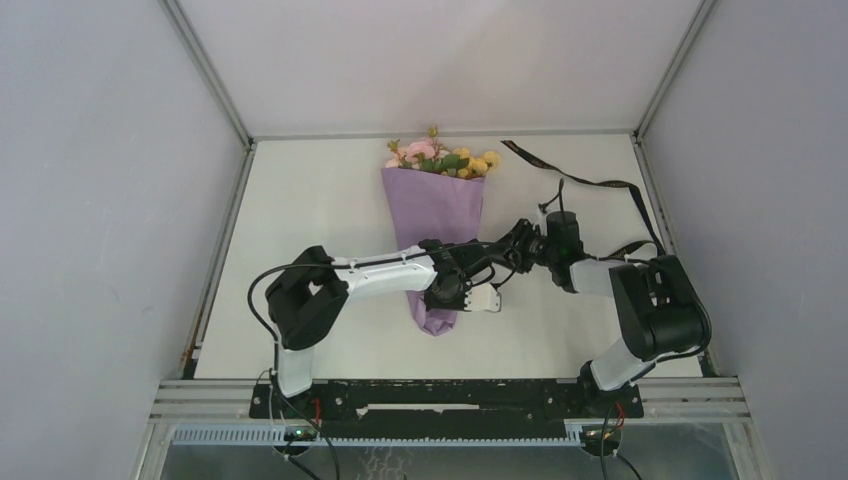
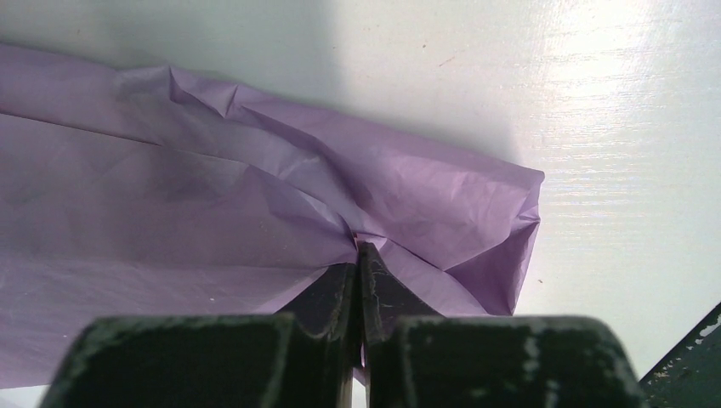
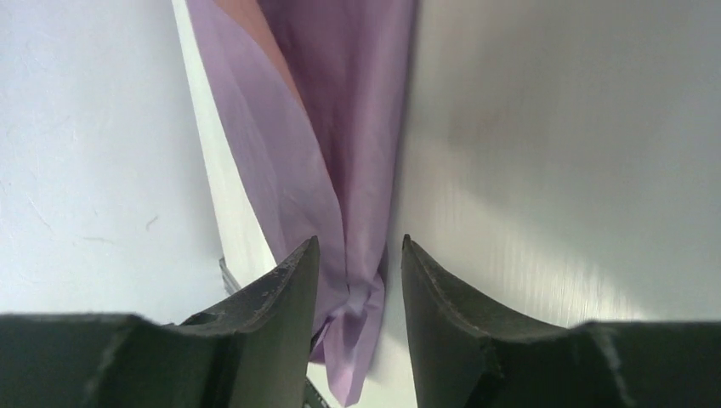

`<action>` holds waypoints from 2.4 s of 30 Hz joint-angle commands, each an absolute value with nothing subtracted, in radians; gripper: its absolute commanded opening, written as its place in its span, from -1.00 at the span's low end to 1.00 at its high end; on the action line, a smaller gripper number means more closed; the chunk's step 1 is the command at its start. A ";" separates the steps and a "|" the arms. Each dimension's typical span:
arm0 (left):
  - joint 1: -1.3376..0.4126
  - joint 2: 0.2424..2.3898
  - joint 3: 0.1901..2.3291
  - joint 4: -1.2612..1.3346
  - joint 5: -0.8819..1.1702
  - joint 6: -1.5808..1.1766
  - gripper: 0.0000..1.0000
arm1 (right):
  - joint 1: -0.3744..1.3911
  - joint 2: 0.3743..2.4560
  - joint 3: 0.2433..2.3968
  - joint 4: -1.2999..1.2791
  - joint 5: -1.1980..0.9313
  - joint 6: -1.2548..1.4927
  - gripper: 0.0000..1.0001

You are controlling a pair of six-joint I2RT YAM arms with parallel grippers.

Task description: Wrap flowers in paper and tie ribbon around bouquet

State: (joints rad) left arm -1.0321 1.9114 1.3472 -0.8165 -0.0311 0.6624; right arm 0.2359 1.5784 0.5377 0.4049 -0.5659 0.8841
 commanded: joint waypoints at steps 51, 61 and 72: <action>-1.063 1.774 1.762 -1.378 0.499 0.611 0.14 | 0.205 1.953 1.032 0.293 -0.558 0.695 -1.00; -0.912 1.828 1.585 -0.892 0.101 0.439 -0.91 | 0.206 1.941 1.026 0.294 -0.554 0.699 -1.00; -1.070 1.983 1.549 -0.787 0.132 0.452 -0.88 | 0.207 1.933 1.011 0.317 -0.535 0.717 -1.00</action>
State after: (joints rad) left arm -1.0317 1.9629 1.5501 -0.8597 0.1165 0.4694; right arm 0.2089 1.9488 1.0027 0.2516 -0.5499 0.6998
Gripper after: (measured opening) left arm 0.057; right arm 0.006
